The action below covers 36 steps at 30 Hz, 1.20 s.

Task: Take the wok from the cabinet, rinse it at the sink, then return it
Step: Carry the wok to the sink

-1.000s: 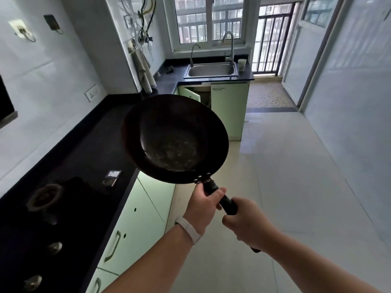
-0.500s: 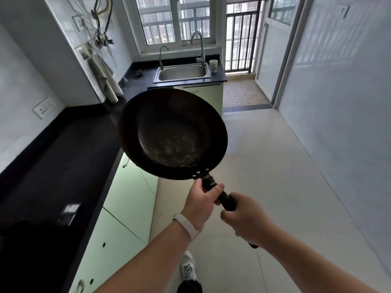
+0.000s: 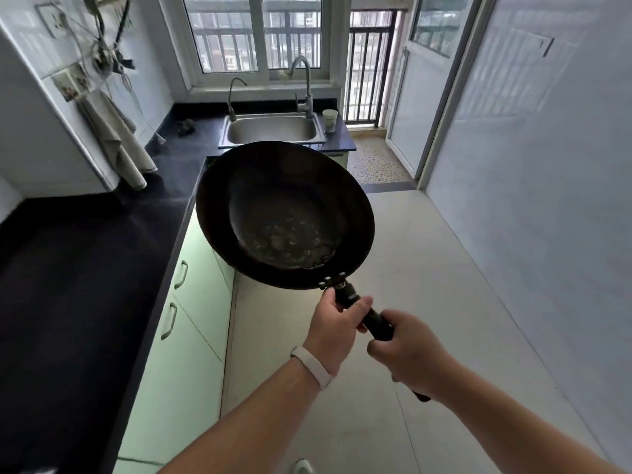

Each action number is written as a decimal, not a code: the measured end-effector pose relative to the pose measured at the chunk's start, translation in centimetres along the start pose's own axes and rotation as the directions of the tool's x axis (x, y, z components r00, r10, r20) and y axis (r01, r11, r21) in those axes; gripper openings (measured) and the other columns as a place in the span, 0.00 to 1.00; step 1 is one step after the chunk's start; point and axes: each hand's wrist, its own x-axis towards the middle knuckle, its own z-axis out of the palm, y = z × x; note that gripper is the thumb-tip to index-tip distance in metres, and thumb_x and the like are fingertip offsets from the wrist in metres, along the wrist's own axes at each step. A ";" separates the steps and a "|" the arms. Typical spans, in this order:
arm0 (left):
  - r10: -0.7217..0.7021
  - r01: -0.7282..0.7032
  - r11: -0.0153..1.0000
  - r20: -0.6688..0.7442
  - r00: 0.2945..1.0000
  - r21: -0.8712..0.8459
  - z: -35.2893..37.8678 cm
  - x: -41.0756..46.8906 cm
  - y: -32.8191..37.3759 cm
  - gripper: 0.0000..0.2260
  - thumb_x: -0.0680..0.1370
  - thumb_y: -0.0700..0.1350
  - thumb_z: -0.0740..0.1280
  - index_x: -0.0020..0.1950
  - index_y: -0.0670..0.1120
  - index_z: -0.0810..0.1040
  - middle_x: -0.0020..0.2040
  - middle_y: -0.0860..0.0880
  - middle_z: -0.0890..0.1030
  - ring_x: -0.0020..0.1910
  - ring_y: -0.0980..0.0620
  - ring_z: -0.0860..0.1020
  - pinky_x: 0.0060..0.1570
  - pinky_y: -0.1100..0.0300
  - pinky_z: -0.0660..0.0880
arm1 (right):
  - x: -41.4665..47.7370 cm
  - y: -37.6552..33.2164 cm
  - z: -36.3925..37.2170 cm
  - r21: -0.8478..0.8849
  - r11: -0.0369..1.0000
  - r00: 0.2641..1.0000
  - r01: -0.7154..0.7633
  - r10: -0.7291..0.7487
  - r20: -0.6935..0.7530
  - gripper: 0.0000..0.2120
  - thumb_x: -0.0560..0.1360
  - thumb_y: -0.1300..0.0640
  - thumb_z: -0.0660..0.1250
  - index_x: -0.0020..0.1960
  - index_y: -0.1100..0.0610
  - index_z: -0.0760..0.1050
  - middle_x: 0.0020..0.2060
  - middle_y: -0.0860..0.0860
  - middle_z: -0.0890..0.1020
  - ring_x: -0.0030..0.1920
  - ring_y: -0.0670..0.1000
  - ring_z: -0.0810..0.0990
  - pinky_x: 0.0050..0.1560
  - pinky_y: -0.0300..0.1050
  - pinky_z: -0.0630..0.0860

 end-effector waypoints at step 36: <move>-0.045 0.058 0.996 -0.201 0.979 0.063 3.8 44.9 8.0 0.06 0.76 0.43 0.72 0.49 0.43 0.78 0.34 0.54 0.81 0.32 0.59 0.79 0.29 0.67 0.73 | 46.7 -4.4 -13.1 0.160 0.986 0.975 0.041 -0.074 0.208 0.18 0.76 0.47 0.69 0.41 0.63 0.75 0.18 0.45 0.70 0.18 0.48 0.68 0.19 0.39 0.68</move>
